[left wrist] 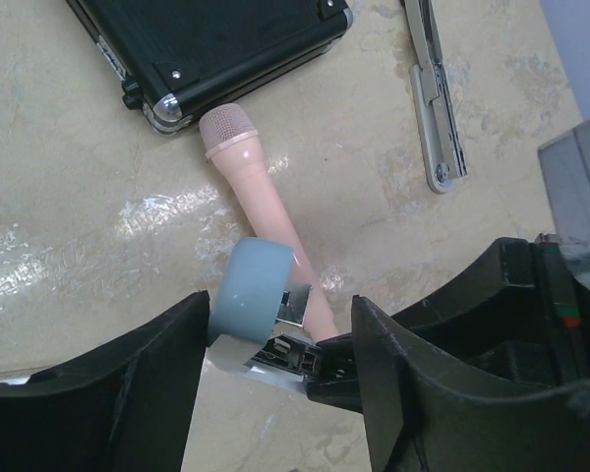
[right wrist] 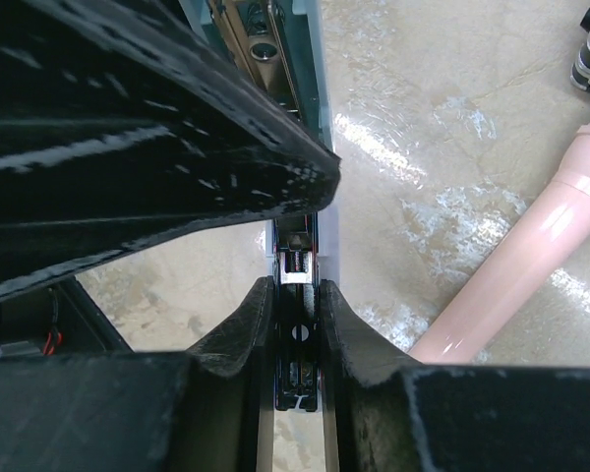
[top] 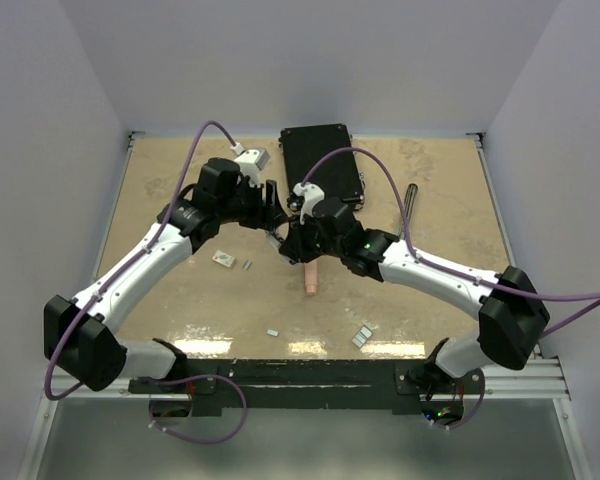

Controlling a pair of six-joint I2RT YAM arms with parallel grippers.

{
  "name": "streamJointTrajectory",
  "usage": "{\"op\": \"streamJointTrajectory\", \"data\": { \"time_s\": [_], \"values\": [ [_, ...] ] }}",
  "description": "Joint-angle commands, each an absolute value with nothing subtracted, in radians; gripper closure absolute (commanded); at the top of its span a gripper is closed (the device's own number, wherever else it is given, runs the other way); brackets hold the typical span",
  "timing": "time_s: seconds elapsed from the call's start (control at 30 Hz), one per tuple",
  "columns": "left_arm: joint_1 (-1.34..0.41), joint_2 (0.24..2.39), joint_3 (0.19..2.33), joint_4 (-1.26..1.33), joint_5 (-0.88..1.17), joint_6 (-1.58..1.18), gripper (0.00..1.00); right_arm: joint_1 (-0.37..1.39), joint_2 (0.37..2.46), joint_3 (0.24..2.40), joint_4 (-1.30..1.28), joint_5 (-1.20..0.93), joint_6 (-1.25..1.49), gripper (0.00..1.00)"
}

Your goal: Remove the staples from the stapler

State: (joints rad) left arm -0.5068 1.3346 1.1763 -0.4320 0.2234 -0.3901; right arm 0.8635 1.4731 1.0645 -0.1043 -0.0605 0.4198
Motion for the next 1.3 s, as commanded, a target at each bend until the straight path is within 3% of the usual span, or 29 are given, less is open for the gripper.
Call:
{"op": "streamJointTrajectory", "data": {
  "time_s": [0.0,0.2,0.4,0.53,0.67,0.9,1.27],
  "values": [
    [-0.500,1.286,1.203,-0.362,0.285,-0.380,0.36,0.861,1.483,1.078,-0.055,-0.005,0.454,1.00],
    [-0.500,1.229,1.200,-0.354,0.282,-0.368,0.27,0.835,1.493,1.085,-0.061,0.028,0.486,1.00],
    [-0.500,1.164,1.187,-0.308,0.304,-0.328,0.00,0.744,1.486,1.074,-0.080,0.028,0.485,1.00],
    [-0.500,1.122,1.152,-0.287,0.218,-0.247,0.00,0.632,1.425,1.026,-0.094,0.054,0.482,1.00],
    [-0.500,1.083,1.053,-0.238,0.051,-0.189,0.00,0.549,1.390,0.996,-0.140,0.285,0.474,1.00],
    [-0.500,1.003,0.917,-0.202,-0.184,-0.137,0.00,0.431,1.433,0.965,-0.117,0.432,0.522,1.00],
    [-0.500,0.960,0.882,-0.181,-0.175,-0.126,0.00,0.370,1.634,1.014,-0.068,0.529,0.571,1.00]
  ]
}}
